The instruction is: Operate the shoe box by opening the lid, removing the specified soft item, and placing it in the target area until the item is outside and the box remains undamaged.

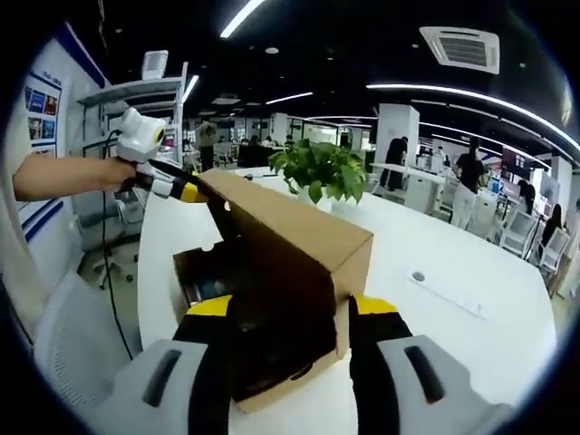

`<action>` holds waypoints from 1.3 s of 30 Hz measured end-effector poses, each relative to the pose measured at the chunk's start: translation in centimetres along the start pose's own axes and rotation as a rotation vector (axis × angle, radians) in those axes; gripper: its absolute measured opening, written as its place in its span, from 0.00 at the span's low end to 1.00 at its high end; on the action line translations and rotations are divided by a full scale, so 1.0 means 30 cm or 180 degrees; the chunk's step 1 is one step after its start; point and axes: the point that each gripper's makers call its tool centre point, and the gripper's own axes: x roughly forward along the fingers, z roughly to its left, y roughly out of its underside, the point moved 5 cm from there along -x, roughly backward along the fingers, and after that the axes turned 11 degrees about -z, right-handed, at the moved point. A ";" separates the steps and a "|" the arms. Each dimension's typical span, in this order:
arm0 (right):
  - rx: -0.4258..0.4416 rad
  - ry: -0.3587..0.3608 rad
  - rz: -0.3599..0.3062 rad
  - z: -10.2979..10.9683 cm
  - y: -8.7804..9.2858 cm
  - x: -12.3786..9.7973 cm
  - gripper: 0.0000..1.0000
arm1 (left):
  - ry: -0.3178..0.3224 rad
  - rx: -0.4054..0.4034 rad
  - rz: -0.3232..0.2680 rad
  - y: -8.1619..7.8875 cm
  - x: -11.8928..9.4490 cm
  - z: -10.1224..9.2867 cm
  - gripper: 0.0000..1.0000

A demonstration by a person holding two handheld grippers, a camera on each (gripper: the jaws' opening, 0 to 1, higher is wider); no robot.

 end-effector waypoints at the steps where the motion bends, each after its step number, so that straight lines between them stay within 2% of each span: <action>1: -0.0020 -0.0002 0.0003 -0.007 -0.004 0.004 0.45 | -0.0009 -0.0001 -0.0003 -0.001 0.002 0.002 0.21; 11: -0.0125 0.0017 -0.0026 -0.056 -0.012 0.024 0.39 | -0.0265 0.0036 -0.0031 -0.023 0.051 0.070 0.03; 13: -0.0117 0.0058 -0.0053 -0.070 -0.012 0.026 0.37 | -0.0294 -0.0072 -0.0056 -0.027 0.061 0.079 0.03; 20: 0.0044 0.0213 -0.0196 -0.095 -0.010 0.029 0.31 | -0.0330 -0.0110 -0.0062 -0.034 0.090 0.096 0.02; 21: 0.0126 0.0280 -0.0172 -0.104 0.002 0.027 0.28 | -0.0331 -0.0118 -0.0065 -0.036 0.093 0.097 0.02; 24: 0.0104 0.0322 -0.0082 -0.116 0.040 0.025 0.22 | -0.0343 -0.0113 -0.0069 -0.039 0.104 0.097 0.02; 33: 0.0059 0.0403 0.0223 -0.140 0.150 0.025 0.13 | -0.0359 -0.0113 -0.0082 -0.050 0.141 0.107 0.02; 39: 0.0063 0.0473 0.0382 -0.159 0.208 0.035 0.11 | -0.0364 -0.0119 -0.0095 -0.053 0.156 0.111 0.02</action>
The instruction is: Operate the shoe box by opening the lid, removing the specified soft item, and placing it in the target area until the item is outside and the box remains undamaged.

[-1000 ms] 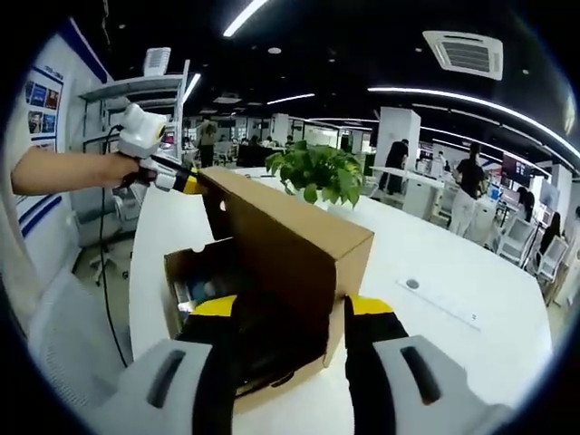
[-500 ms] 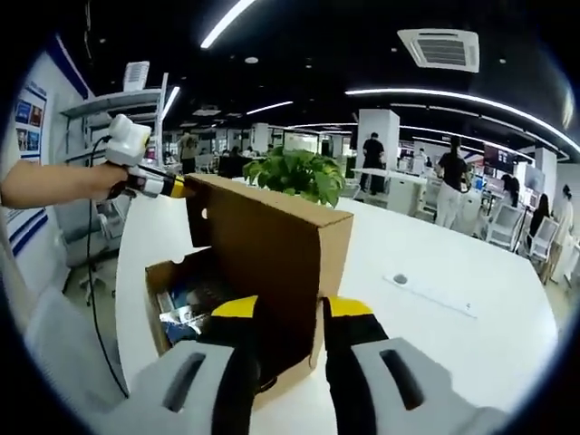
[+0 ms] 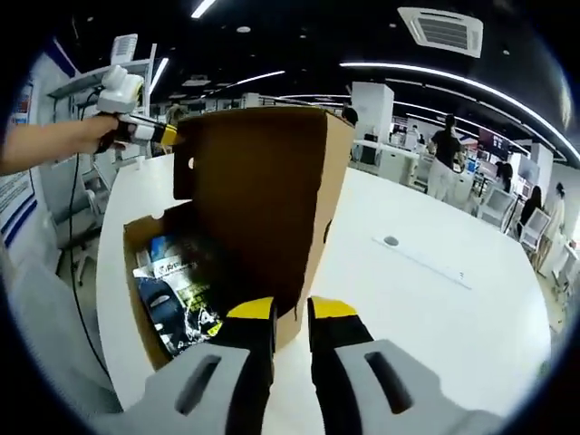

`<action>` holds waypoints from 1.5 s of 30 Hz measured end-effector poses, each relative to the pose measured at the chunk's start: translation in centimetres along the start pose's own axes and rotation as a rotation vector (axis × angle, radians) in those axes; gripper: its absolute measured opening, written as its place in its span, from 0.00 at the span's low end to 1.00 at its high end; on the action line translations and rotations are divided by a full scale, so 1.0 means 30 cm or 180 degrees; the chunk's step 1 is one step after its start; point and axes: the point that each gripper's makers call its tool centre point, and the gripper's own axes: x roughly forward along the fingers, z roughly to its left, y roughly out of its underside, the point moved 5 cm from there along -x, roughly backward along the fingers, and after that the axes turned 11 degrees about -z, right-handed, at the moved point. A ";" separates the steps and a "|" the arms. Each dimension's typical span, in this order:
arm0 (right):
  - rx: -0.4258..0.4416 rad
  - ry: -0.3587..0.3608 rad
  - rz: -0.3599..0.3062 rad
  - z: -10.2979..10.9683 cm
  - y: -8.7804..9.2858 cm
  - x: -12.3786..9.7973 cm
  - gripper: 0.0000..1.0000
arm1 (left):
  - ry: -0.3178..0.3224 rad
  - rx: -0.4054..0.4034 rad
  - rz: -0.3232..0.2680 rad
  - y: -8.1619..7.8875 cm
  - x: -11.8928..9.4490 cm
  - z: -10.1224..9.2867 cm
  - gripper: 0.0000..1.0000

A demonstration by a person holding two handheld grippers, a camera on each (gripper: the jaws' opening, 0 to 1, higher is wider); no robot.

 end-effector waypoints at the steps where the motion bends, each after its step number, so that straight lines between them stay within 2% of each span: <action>1: 0.0004 0.0008 0.0013 -0.002 0.004 0.003 0.10 | 0.0002 -0.0002 -0.0003 0.000 0.003 0.001 0.02; 11: 0.0045 0.0019 0.0152 -0.002 0.043 0.058 0.04 | 0.0005 -0.0003 -0.0005 -0.004 0.034 0.006 0.02; 24: 0.0139 0.0113 0.0136 -0.015 0.039 0.065 0.00 | 0.0001 -0.0044 -0.0024 0.000 0.077 0.010 0.03; 34: 0.0145 0.0091 0.0111 -0.027 0.036 0.068 0.00 | 0.0078 -0.0056 -0.0007 0.011 0.111 -0.013 0.12; 38: 0.0122 0.0092 0.0109 -0.030 0.035 0.070 0.00 | 0.0086 -0.0106 0.0037 0.042 0.107 -0.011 0.12; 45: 0.0100 0.0093 0.0098 -0.036 0.027 0.079 0.00 | 0.0072 -0.0240 0.0245 0.143 0.079 -0.015 0.12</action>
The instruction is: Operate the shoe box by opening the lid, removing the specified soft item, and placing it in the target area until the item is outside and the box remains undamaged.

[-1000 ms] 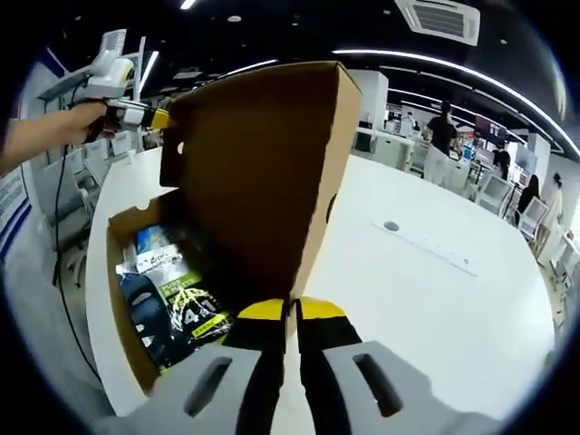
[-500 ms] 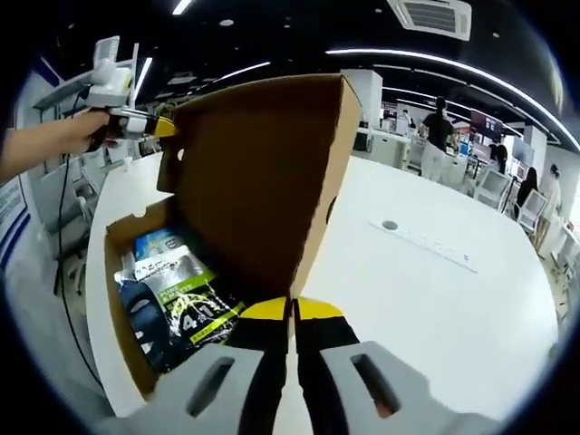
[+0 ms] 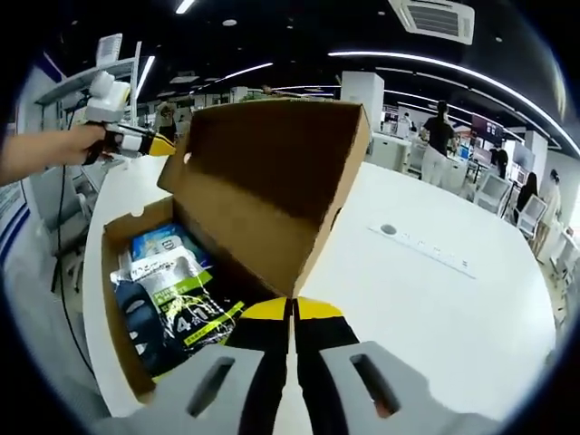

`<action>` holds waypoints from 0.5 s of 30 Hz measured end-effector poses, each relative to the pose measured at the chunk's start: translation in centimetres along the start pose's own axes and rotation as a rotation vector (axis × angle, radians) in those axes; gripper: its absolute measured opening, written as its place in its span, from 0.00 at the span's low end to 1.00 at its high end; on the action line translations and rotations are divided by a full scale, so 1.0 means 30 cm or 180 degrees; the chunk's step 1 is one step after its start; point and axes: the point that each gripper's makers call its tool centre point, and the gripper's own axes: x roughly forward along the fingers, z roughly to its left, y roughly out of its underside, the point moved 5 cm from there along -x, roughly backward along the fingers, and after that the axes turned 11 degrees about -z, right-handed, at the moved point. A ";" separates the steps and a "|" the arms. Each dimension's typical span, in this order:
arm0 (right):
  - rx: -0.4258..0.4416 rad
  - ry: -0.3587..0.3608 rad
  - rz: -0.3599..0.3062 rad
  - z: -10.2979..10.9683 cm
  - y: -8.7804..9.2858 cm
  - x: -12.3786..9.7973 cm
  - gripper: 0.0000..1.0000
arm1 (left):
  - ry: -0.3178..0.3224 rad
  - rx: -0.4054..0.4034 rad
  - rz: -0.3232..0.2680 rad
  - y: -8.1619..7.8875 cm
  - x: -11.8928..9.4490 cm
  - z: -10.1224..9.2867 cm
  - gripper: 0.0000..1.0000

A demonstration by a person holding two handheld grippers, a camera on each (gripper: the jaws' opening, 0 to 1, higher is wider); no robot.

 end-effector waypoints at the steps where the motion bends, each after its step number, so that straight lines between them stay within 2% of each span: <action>1: -0.0001 0.0000 0.0004 -0.002 -0.002 0.002 0.00 | -0.0008 -0.0023 0.0022 0.014 -0.003 0.002 0.12; 15: -0.0037 0.0000 0.0015 -0.019 -0.016 0.028 0.00 | -0.0027 -0.0216 0.0248 0.123 0.001 0.009 0.06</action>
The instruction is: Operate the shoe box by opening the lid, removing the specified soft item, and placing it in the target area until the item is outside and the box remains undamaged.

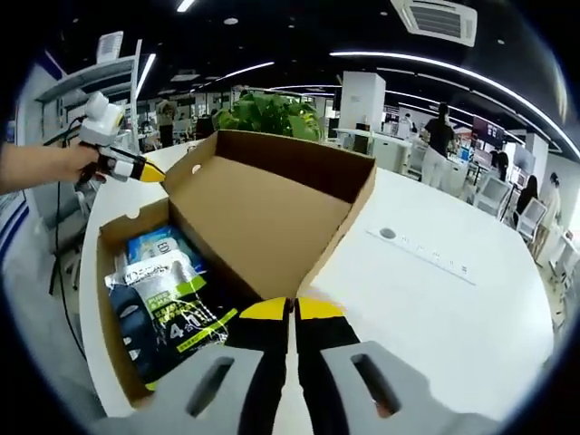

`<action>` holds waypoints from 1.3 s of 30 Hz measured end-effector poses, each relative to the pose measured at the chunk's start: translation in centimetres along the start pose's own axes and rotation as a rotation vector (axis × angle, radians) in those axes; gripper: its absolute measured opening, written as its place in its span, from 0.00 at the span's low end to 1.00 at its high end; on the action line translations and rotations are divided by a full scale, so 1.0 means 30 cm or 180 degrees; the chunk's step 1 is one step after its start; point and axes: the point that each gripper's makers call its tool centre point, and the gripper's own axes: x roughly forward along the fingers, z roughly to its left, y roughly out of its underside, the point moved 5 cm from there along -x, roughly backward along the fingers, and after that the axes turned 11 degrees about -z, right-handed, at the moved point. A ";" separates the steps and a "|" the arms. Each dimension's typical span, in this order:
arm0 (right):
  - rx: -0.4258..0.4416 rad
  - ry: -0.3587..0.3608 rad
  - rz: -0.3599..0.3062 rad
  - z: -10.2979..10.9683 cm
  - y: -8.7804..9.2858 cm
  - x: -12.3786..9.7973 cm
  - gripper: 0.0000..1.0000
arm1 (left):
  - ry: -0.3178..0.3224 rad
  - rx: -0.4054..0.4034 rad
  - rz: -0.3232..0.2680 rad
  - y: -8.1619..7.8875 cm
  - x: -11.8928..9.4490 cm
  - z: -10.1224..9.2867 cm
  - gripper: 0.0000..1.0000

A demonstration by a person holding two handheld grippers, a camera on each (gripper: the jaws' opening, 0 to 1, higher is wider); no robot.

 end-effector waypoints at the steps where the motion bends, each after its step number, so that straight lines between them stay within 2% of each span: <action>1: -0.0003 -0.0001 0.0002 -0.001 0.000 0.002 0.00 | 0.0001 -0.0007 0.0001 0.001 0.001 0.000 0.06; 8: -0.0017 -0.0013 0.0017 -0.009 -0.001 0.012 0.01 | -0.0013 -0.0040 -0.0006 0.005 0.016 0.007 0.02; 27: -0.0053 -0.0074 0.0105 -0.031 0.003 0.049 0.02 | 0.0011 -0.0058 0.0021 0.007 0.046 0.013 0.01; 39: -0.0059 -0.0129 0.0163 -0.039 0.010 0.064 0.03 | 0.0017 -0.0049 0.0101 0.021 0.063 0.022 0.01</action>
